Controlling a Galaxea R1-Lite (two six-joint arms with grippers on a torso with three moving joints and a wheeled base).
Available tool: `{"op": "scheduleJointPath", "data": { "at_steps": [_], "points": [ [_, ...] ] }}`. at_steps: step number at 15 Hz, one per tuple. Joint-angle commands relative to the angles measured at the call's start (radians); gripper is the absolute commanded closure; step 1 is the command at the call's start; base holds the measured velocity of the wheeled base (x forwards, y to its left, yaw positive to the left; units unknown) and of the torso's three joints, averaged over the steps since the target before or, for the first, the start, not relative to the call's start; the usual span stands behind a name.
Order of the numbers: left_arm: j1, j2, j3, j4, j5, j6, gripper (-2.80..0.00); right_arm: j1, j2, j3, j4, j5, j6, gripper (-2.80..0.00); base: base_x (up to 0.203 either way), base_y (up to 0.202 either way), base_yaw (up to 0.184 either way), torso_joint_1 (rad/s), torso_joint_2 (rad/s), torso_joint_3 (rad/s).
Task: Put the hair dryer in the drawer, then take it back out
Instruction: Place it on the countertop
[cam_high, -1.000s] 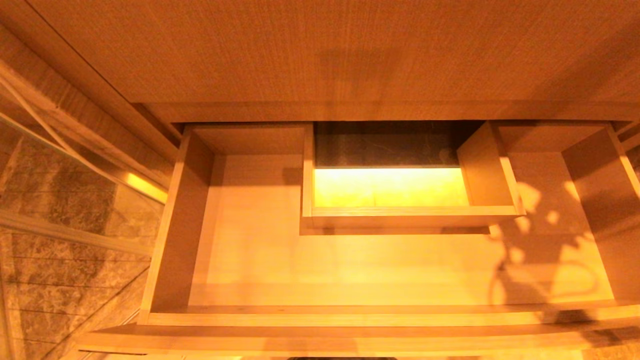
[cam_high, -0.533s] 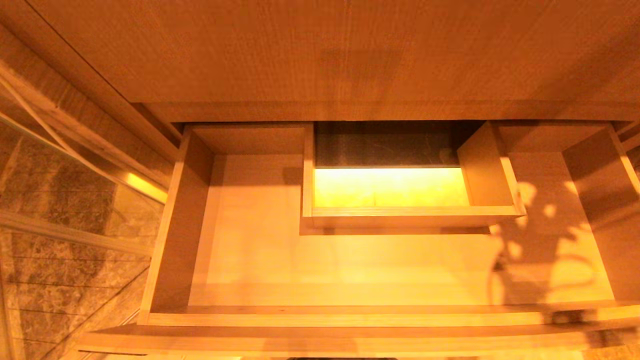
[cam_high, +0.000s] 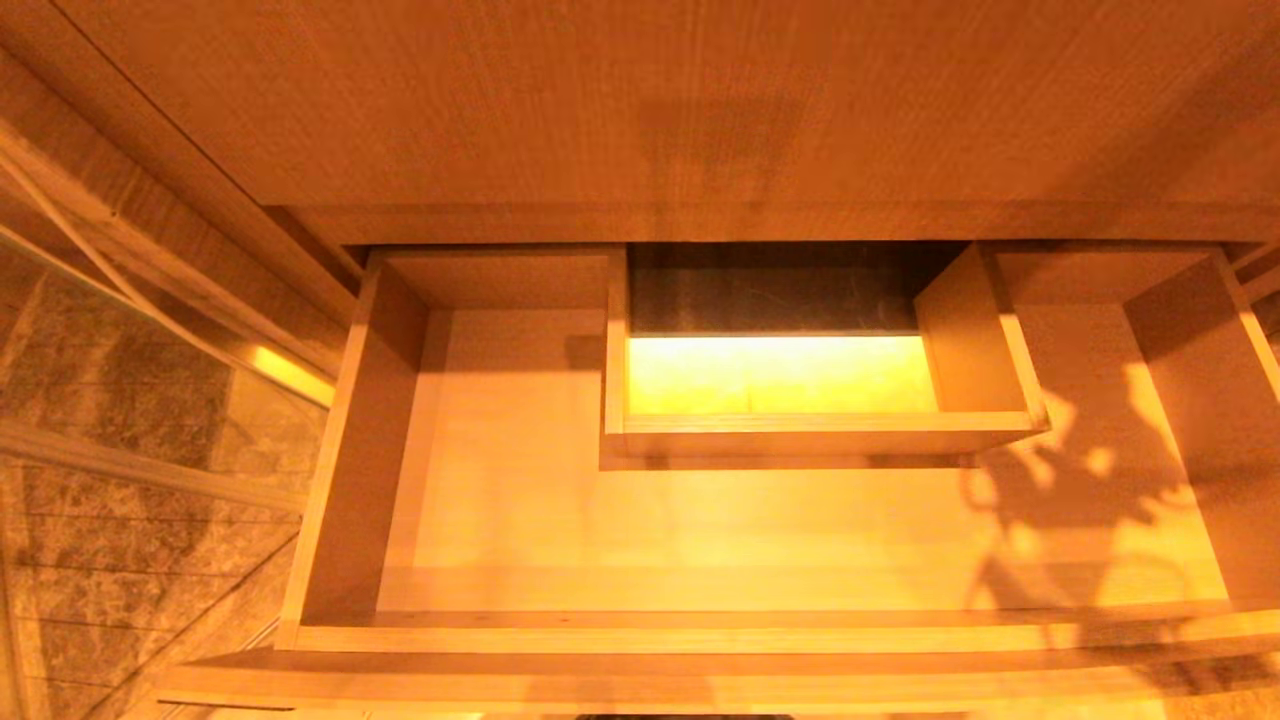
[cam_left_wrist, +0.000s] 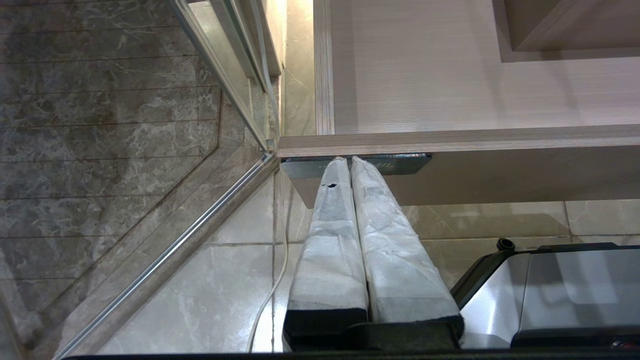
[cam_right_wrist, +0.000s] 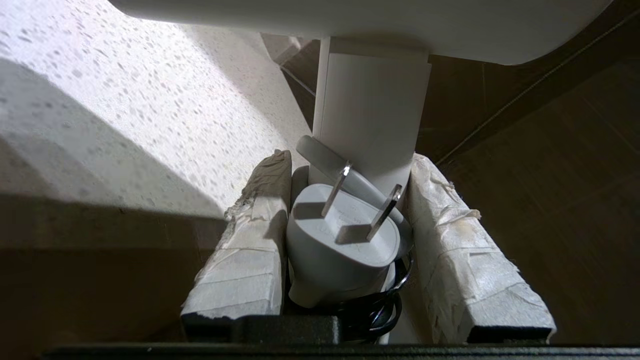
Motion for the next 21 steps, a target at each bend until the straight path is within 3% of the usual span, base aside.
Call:
{"op": "scheduleJointPath", "data": {
  "at_steps": [1,9,21],
  "points": [
    [0.0,0.0,0.002,0.0,0.0,0.001,0.0,0.0,-0.084,0.061,0.005,-0.002,0.0,0.0,0.0,0.0,0.0,0.0,0.0,0.0],
    [0.0,0.0,0.002,0.0,0.0,0.0,0.0,-0.001,-0.079,0.075,-0.049,-0.007,0.0,0.0,0.0,0.0,0.0,0.0,0.0,0.0],
    [0.0,0.0,0.002,0.0,0.0,0.0,0.0,0.0,0.125,-0.088,-0.06,-0.008,0.003,0.0,0.0,0.0,0.0,0.0,0.0,0.0]
  ]
}}
